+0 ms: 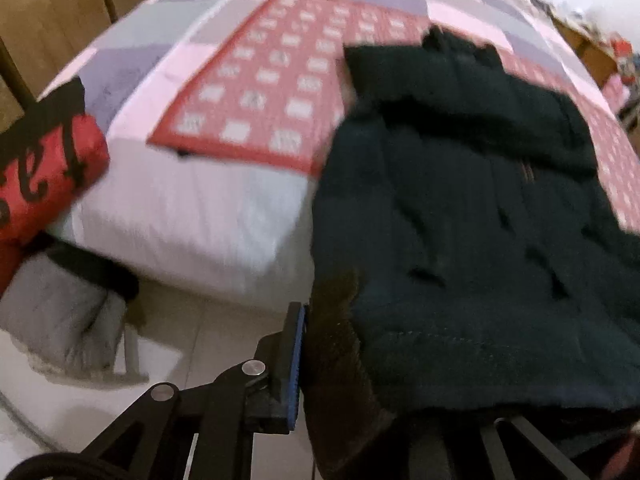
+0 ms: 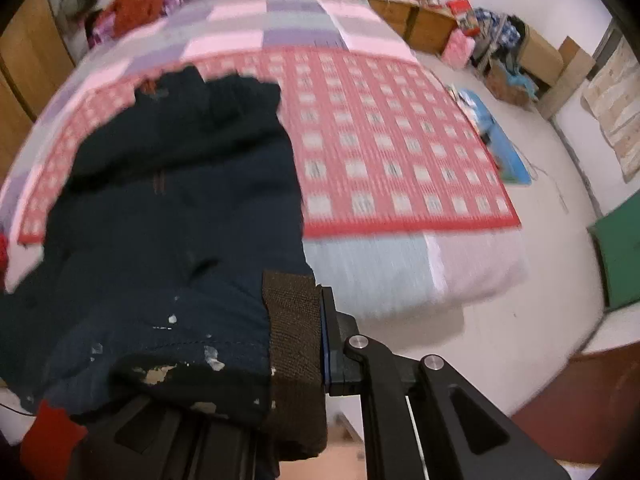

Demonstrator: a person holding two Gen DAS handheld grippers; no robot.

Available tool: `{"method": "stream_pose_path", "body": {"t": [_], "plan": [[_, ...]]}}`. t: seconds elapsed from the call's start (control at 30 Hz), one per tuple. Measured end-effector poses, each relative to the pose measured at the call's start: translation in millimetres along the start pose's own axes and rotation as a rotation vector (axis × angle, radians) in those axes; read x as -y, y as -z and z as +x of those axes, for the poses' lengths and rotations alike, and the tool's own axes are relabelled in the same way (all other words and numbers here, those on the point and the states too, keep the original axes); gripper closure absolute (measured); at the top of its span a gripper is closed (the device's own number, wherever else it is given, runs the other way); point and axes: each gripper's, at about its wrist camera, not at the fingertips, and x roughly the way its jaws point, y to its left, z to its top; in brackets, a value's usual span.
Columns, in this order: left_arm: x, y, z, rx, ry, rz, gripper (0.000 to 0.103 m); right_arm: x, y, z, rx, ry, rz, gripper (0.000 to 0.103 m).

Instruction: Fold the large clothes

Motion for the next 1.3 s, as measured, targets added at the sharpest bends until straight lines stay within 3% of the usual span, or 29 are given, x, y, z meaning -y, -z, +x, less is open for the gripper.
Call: {"method": "stream_pose_path", "body": {"t": [0.2,0.43,0.57,0.8,0.97,1.07,1.3], "plan": [[14.7,-82.1,20.4,0.088,-0.009,0.043,0.09,-16.0,-83.0,21.3,0.116,-0.08,0.001,0.096],[33.4,-221.6,73.9,0.173,-0.019,0.005,0.091,-28.7,-212.8,77.1,0.214,-0.18,0.016,0.096],[41.6,-298.7,135.2,0.163,-0.025,-0.01,0.09,-34.0,-290.5,138.7,0.202,-0.217,0.057,0.096],[65.3,-395.7,269.9,0.046,-0.08,0.073,0.09,-65.9,-394.9,260.8,0.106,-0.168,0.036,0.096],[71.6,-426.1,349.0,-0.058,-0.103,0.102,0.09,-77.4,-431.9,343.8,-0.002,-0.119,0.134,0.096],[75.3,-425.1,383.1,-0.102,-0.113,0.113,0.089,-82.2,-440.8,376.8,-0.063,-0.111,0.157,0.095],[71.0,-425.5,418.9,-0.161,-0.077,0.049,0.082,-98.2,-444.8,424.8,-0.177,-0.07,0.132,0.092]]}}
